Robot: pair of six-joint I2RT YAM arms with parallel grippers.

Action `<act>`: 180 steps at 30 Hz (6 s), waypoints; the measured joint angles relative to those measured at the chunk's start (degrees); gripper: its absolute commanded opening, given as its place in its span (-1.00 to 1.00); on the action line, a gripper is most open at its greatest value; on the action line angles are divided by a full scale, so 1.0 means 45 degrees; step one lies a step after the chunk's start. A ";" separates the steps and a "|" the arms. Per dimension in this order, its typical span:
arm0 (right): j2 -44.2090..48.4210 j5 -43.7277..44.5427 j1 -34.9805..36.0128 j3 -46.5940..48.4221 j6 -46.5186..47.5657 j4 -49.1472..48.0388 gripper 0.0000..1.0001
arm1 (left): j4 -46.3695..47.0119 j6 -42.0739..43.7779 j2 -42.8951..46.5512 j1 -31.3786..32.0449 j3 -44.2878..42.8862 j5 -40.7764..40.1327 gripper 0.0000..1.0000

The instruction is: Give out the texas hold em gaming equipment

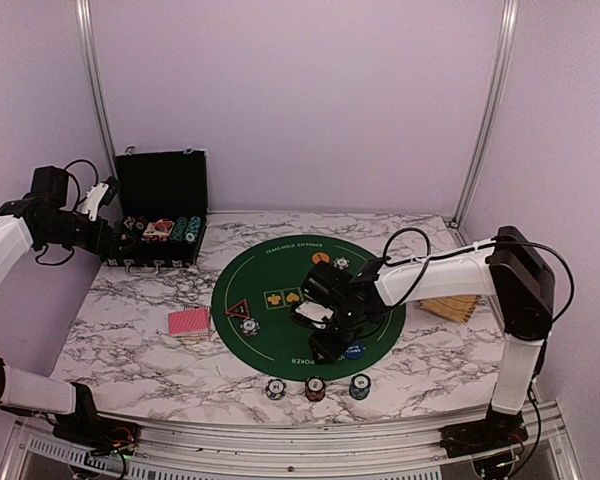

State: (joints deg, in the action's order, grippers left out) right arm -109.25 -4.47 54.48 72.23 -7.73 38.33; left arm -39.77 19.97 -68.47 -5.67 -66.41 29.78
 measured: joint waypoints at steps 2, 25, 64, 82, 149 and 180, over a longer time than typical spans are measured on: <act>0.0087 0.0019 -0.0019 -0.0131 -0.0015 -0.0097 -0.73 | -0.0005 0.0000 0.0000 0.0000 -0.0029 0.0005 0.98; 0.0248 0.0325 -0.0083 -0.0301 -0.0189 -0.0087 0.01 | -0.0121 0.0005 0.0000 0.0000 -0.0039 0.0005 0.98; 0.1472 -0.0165 0.3060 0.0865 -0.0481 0.2361 0.56 | -0.0131 0.0005 0.0000 0.0000 -0.0063 0.0049 0.98; 0.0913 0.0316 0.3060 0.0646 -0.0321 0.2200 0.38 | -0.0131 0.0005 0.0000 0.0000 -0.0063 0.0049 0.98; -0.3983 0.0432 0.2531 0.7689 0.0155 0.2472 -0.42 | -0.0189 0.0005 0.0015 0.0000 -0.0253 0.0053 0.98; -0.5372 0.0457 0.1899 0.8315 -0.0102 0.1107 0.01 | -0.0189 0.0005 0.0034 0.0000 -0.0253 0.0180 0.98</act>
State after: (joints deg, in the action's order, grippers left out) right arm -133.43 -2.42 63.02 109.65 -8.19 43.31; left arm -40.62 19.99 -68.31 -5.67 -67.55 30.59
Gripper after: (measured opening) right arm 0.480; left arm 0.989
